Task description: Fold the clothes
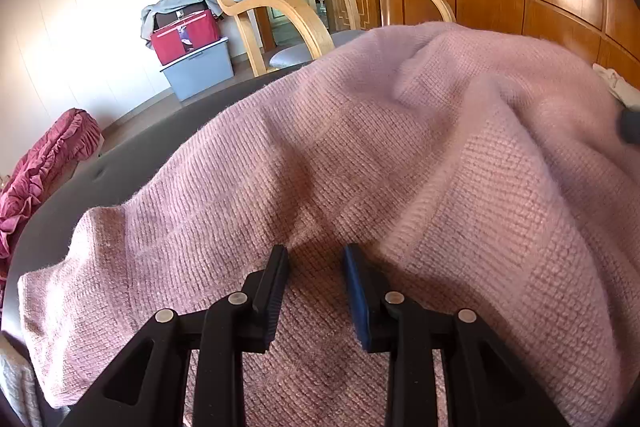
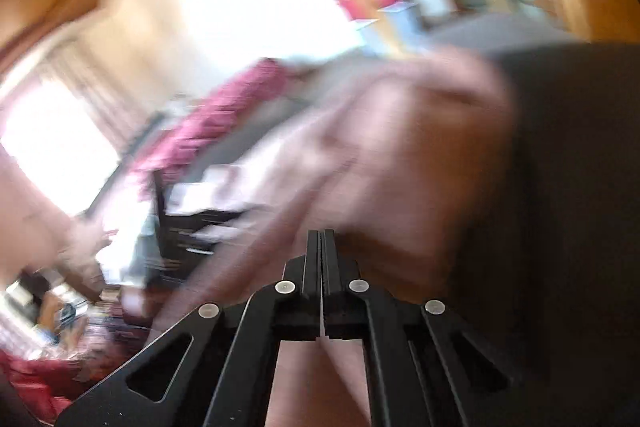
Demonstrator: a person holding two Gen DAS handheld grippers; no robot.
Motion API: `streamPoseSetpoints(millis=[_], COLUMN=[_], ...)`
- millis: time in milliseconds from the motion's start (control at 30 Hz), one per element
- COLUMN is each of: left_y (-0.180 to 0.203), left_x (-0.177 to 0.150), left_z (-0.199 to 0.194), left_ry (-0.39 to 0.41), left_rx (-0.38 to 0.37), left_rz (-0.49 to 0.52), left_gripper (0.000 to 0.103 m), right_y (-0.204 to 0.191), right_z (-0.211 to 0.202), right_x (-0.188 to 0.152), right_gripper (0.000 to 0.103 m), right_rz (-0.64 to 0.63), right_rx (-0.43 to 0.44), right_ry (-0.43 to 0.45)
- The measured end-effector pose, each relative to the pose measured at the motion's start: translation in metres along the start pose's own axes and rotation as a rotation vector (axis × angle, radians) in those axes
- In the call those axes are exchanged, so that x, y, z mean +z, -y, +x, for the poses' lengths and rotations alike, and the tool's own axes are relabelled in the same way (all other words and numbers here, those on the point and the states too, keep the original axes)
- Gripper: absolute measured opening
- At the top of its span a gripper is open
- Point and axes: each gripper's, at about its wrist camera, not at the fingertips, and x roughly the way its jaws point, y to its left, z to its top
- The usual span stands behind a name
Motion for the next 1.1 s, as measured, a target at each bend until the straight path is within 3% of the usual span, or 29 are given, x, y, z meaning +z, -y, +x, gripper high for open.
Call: streamPoseSetpoints(millis=[33, 133, 200, 267, 367, 400, 433, 467, 600, 700, 733, 767, 800, 1033, 1100], left_y=[0.000, -0.001, -0.002, -0.003, 0.000, 0.001, 0.001, 0.001, 0.003, 0.006, 0.006, 0.007, 0.005, -0.015, -0.026], left_x=[0.000, 0.000, 0.001, 0.001, -0.007, -0.010, -0.011, -0.011, -0.012, -0.011, -0.012, -0.012, -0.012, -0.024, -0.028], left_z=[0.000, 0.001, 0.003, 0.005, 0.000, -0.001, -0.001, 0.000, -0.001, -0.003, -0.005, -0.008, -0.012, -0.070, -0.085], left_ry=[0.001, 0.004, 0.004, 0.004, 0.004, 0.004, 0.004, 0.003, 0.002, 0.010, 0.017, 0.025, 0.035, 0.161, 0.197], left_rx=[0.003, 0.009, 0.008, 0.007, -0.008, -0.014, -0.018, -0.019, -0.006, 0.015, 0.019, 0.019, 0.009, -0.087, -0.102], left_rz=[0.003, 0.007, 0.007, 0.006, -0.007, -0.012, -0.015, -0.016, -0.004, 0.010, 0.011, 0.010, -0.005, -0.175, -0.215], left_gripper=[0.029, 0.029, 0.029, 0.029, 0.029, 0.029, 0.029, 0.029, 0.029, 0.029, 0.028, 0.028, 0.028, 0.028, 0.028], right_y=[-0.016, -0.043, -0.043, -0.041, -0.028, -0.023, -0.012, -0.002, 0.029, 0.021, 0.016, 0.011, 0.003, -0.048, -0.074], right_z=[0.011, 0.039, 0.036, 0.025, -0.014, -0.026, -0.039, -0.051, -0.078, -0.083, -0.083, -0.083, -0.083, -0.086, -0.076], right_x=[0.002, 0.004, 0.006, 0.007, -0.007, -0.012, -0.019, -0.027, -0.061, -0.089, -0.098, -0.104, -0.099, -0.064, -0.049], right_gripper=[0.000, 0.000, 0.002, 0.018, 0.042, 0.048, 0.061, 0.066, 0.066, 0.065, 0.054, 0.018, 0.010, 0.010, 0.010], right_rz=[-0.022, -0.057, -0.078, -0.117, -0.176, -0.168, -0.140, -0.111, 0.014, -0.083, -0.129, -0.166, -0.176, -0.243, -0.280], right_rx=[0.034, 0.014, -0.023, -0.087, -0.307, -0.367, -0.432, -0.489, -0.550, -0.604, -0.623, -0.630, -0.602, -0.399, -0.297], right_ry=[-0.017, -0.051, -0.019, 0.022, 0.046, 0.042, 0.023, 0.005, -0.114, -0.166, -0.176, -0.177, -0.154, 0.005, 0.043])
